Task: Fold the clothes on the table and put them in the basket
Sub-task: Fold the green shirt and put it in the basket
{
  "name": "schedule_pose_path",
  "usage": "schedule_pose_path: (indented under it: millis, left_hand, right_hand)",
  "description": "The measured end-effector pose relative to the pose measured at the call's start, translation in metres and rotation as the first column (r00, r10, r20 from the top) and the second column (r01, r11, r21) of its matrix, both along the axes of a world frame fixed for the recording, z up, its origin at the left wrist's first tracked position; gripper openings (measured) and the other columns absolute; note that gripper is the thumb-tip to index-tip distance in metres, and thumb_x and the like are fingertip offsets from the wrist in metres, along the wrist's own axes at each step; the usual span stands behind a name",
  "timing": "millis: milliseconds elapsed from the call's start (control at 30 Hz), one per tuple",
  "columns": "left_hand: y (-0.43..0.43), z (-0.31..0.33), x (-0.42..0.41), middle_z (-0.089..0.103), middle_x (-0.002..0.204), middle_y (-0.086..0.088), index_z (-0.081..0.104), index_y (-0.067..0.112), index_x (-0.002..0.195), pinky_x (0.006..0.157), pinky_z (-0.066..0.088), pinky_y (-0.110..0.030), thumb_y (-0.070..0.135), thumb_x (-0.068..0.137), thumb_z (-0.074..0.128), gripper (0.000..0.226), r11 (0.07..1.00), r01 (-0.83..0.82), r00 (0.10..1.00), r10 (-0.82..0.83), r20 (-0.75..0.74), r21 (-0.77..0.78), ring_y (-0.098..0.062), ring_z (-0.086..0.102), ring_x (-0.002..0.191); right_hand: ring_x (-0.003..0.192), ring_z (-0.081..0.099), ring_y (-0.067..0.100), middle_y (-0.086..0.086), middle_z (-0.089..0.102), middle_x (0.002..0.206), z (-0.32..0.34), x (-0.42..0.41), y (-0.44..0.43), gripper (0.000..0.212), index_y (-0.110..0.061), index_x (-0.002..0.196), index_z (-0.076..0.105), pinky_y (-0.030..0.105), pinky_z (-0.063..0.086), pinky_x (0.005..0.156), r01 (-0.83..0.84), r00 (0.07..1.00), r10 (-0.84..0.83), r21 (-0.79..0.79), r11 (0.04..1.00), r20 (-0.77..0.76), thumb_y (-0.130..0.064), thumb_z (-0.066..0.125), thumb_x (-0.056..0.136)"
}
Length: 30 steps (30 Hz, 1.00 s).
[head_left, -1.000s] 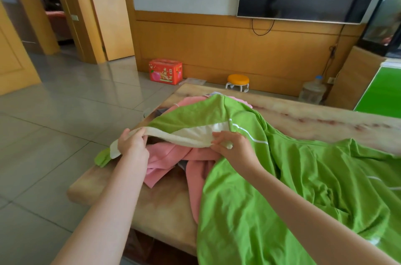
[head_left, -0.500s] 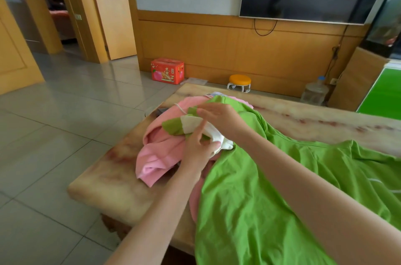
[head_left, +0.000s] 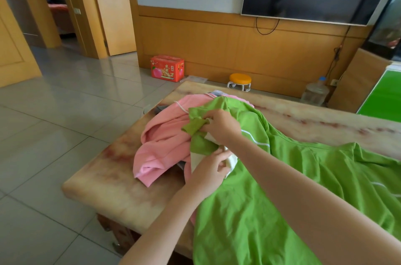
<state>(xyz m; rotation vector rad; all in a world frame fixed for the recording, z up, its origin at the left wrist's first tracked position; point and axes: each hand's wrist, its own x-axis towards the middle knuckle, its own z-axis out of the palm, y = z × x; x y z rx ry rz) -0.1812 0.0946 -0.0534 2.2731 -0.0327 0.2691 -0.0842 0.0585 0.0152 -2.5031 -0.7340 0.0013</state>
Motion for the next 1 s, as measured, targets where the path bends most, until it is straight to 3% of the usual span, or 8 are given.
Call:
schedule_pose_path:
  millis: [167,233,367,467,633,800,933,1000]
  left_hand:
    - [0.013,-0.001,-0.003,0.063,0.118,0.013,0.069,0.021,0.107,0.089,0.045,-0.027,0.007,0.088,0.050,0.030,0.975,-0.124,0.961,0.164,0.224,-0.185,-0.001,0.057,0.102]
    - [0.019,-0.001,-0.001,0.064,0.117,0.008,0.065,0.021,0.114,0.095,0.042,-0.027,0.017,0.085,0.052,0.032,0.971,-0.161,0.933,0.209,0.293,-0.179,-0.006,0.055,0.110]
    - [0.022,-0.002,0.008,0.054,0.134,0.001,0.054,0.020,0.133,0.106,0.033,-0.036,0.027,0.085,0.062,0.048,0.965,-0.260,0.923,0.240,0.302,0.027,-0.022,0.044,0.125]
    - [0.012,0.002,0.008,0.042,0.145,0.000,0.044,0.034,0.138,0.110,0.014,-0.033,0.033,0.091,0.059,0.050,0.961,-0.266,0.957,0.253,0.144,0.076,-0.023,0.021,0.140]
    - [-0.008,0.002,0.016,0.036,0.146,0.023,0.033,0.052,0.137,0.112,-0.012,-0.042,0.048,0.096,0.040,0.042,0.949,-0.184,0.982,0.188,0.011,0.256,-0.011,0.002,0.145]
    - [-0.025,0.006,0.027,0.034,0.149,0.017,0.033,0.052,0.137,0.112,-0.012,-0.043,0.044,0.097,0.040,0.041,0.974,-0.122,0.992,0.125,-0.005,0.194,-0.009,0.001,0.144]
    - [-0.024,0.006,0.032,0.035,0.148,0.018,0.037,0.046,0.138,0.113,-0.009,-0.044,0.040,0.096,0.046,0.043,0.953,-0.147,0.989,0.149,0.013,0.265,-0.011,0.004,0.144]
    - [-0.021,0.007,0.034,0.038,0.147,0.017,0.038,0.044,0.138,0.114,-0.007,-0.043,0.037,0.096,0.049,0.044,0.948,-0.181,0.983,0.178,0.033,0.262,-0.012,0.007,0.144]
  right_hand:
    - [0.072,0.053,0.020,-0.002,0.057,0.073,-0.004,0.022,-0.035,0.023,-0.010,0.103,0.067,0.026,0.034,0.053,0.173,0.981,-0.129,0.344,0.923,-0.147,-0.027,0.066,0.087]
    - [0.061,0.047,0.014,-0.005,0.052,0.064,-0.007,0.027,-0.050,0.020,-0.009,0.101,0.066,0.021,0.030,0.047,0.199,0.974,-0.141,0.377,0.904,-0.176,-0.025,0.066,0.088]
    - [0.080,0.053,0.021,-0.001,0.053,0.080,-0.010,0.029,-0.073,0.051,-0.015,0.137,0.045,0.034,0.049,0.070,0.232,0.968,-0.160,0.446,0.864,-0.194,-0.017,0.063,0.090]
    - [0.092,0.053,0.020,-0.004,0.052,0.105,-0.015,0.031,-0.093,0.070,-0.029,0.149,0.025,0.043,0.050,0.083,0.202,0.977,-0.147,0.450,0.870,-0.153,-0.006,0.057,0.091]
    - [0.100,0.064,0.029,0.016,0.060,0.122,-0.023,0.036,-0.127,0.046,-0.007,0.132,0.052,0.037,0.060,0.070,0.230,0.916,-0.021,0.483,0.845,-0.400,-0.010,0.065,0.088]
    - [0.100,0.064,0.018,0.007,0.058,0.127,-0.018,0.027,-0.143,0.093,-0.009,0.138,0.045,0.028,0.060,0.064,0.199,0.895,0.014,0.428,0.881,-0.446,-0.058,0.073,0.064]
    - [0.091,0.066,0.015,0.004,0.069,0.103,-0.015,0.024,-0.156,0.052,-0.015,0.105,0.065,0.041,0.061,0.065,0.263,0.900,-0.041,0.464,0.846,-0.434,-0.058,0.067,0.075]
    - [0.087,0.067,0.014,0.000,0.070,0.095,-0.016,0.024,-0.163,0.049,-0.017,0.099,0.068,0.041,0.061,0.062,0.306,0.890,-0.066,0.484,0.820,-0.451,-0.059,0.067,0.074]
